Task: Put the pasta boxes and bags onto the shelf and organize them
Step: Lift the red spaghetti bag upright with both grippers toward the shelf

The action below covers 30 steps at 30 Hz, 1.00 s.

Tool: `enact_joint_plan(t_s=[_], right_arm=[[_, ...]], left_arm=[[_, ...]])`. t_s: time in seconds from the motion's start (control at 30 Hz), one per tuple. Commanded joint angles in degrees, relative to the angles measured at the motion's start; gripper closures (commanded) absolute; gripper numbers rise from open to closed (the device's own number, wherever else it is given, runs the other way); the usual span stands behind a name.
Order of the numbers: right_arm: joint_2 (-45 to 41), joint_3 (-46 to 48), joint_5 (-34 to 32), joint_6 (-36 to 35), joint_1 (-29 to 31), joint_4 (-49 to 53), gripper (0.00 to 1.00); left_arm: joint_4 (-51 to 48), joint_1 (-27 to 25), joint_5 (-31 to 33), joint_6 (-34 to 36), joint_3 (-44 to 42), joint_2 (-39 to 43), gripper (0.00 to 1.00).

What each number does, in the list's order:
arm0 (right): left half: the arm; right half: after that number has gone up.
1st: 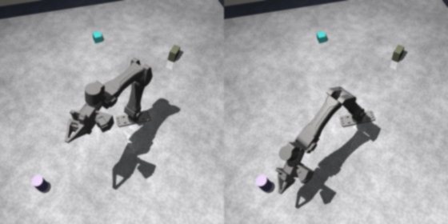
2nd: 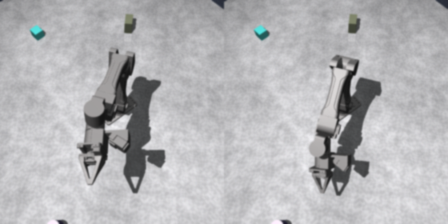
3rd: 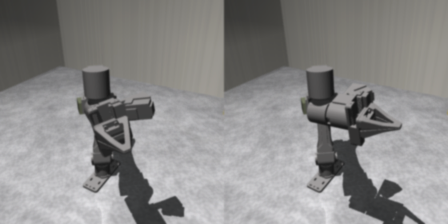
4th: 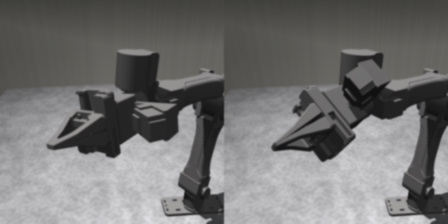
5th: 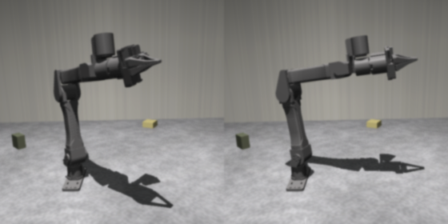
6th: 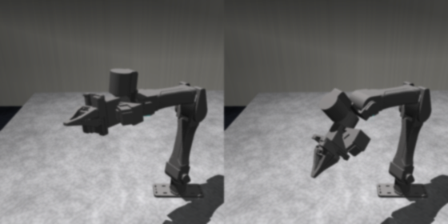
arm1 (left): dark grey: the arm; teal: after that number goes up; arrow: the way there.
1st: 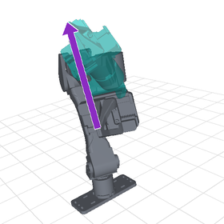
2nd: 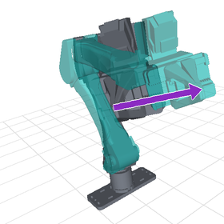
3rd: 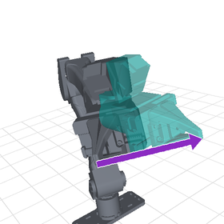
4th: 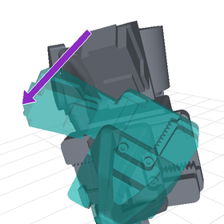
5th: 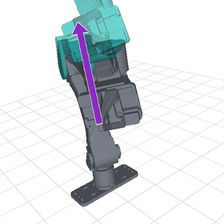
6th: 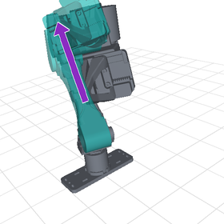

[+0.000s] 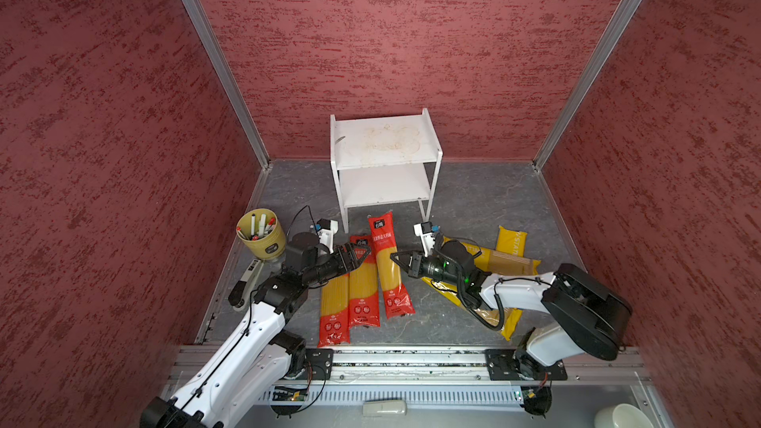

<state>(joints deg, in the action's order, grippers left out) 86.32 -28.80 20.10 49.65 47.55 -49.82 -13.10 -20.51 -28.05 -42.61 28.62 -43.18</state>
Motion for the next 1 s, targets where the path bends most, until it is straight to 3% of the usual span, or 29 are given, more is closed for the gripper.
enact_joint_plan(t_s=[0.0,0.2,0.63,0.83,0.97], right_arm=[[-2.7,-0.8,4.1,-3.8,0.4,-15.9,1.0],[-2.7,-4.7,10.7,-4.7,0.3,-19.0,1.0],[-7.0,-11.2,11.6,-8.5,0.1,-16.3,1.0],[-3.4,-17.5,14.4,-5.4,-0.9,-20.7,1.0],[0.7,-19.7,14.7,-2.6,-1.7,-23.6,1.0]], left_arm=[[7.0,0.8,-6.5,-0.2,-2.3,2.0,0.25],[14.1,-0.3,-9.1,-1.9,-4.3,4.2,0.22],[22.2,-2.8,-10.1,-0.7,-5.5,4.0,0.18],[25.3,-5.5,-9.8,0.9,-2.6,0.9,0.19],[25.1,-5.5,-8.8,2.1,-0.7,1.0,0.25]])
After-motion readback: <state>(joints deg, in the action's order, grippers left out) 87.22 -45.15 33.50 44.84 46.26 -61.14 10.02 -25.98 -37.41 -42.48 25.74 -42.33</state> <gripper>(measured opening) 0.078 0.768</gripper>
